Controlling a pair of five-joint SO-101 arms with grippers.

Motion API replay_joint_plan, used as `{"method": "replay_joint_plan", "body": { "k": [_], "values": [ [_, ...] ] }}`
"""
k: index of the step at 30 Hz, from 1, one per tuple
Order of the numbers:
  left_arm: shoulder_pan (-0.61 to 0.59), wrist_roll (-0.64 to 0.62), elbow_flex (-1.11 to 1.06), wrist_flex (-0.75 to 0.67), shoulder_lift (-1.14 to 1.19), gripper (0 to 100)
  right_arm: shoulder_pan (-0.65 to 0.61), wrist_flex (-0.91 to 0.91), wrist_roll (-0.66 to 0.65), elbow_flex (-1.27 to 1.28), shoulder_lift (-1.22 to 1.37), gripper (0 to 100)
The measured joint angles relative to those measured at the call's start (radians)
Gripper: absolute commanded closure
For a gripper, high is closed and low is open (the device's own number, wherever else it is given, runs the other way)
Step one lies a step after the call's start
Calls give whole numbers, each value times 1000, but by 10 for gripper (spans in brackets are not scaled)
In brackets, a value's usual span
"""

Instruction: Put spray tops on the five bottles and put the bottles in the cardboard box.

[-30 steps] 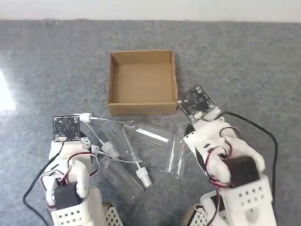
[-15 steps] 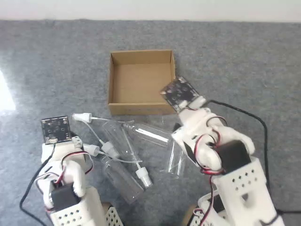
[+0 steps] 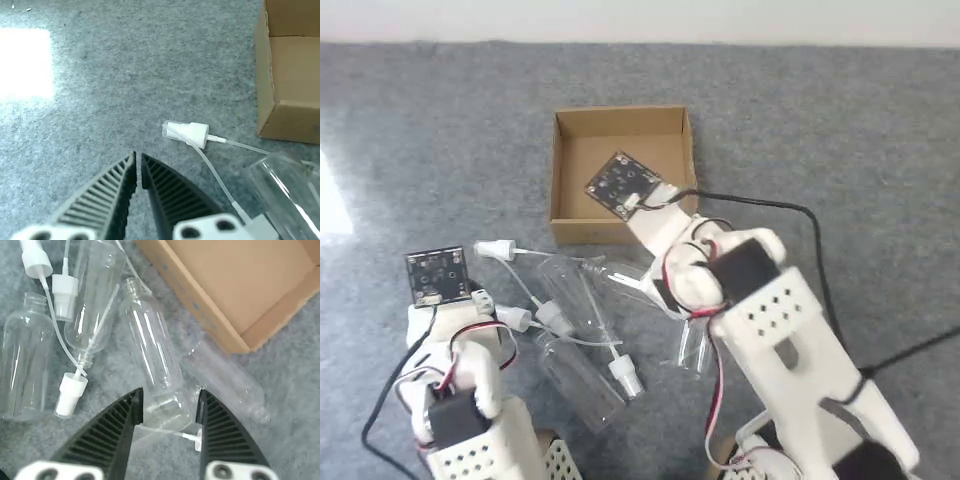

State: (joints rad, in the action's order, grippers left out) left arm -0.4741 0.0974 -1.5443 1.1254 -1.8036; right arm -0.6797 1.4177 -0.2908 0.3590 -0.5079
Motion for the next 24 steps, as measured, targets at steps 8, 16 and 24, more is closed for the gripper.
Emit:
{"method": "replay_joint_plan", "body": {
  "k": [8,16,24],
  "values": [
    [-51,0,0,-5,0,987,-31,-69,0,-26,81,841],
    [-118,-37,0,-31,0,987,-91,-146,0,-31,184,841],
    [-114,-37,0,-31,0,987,-103,-173,0,-40,242,836]
  ]
}}
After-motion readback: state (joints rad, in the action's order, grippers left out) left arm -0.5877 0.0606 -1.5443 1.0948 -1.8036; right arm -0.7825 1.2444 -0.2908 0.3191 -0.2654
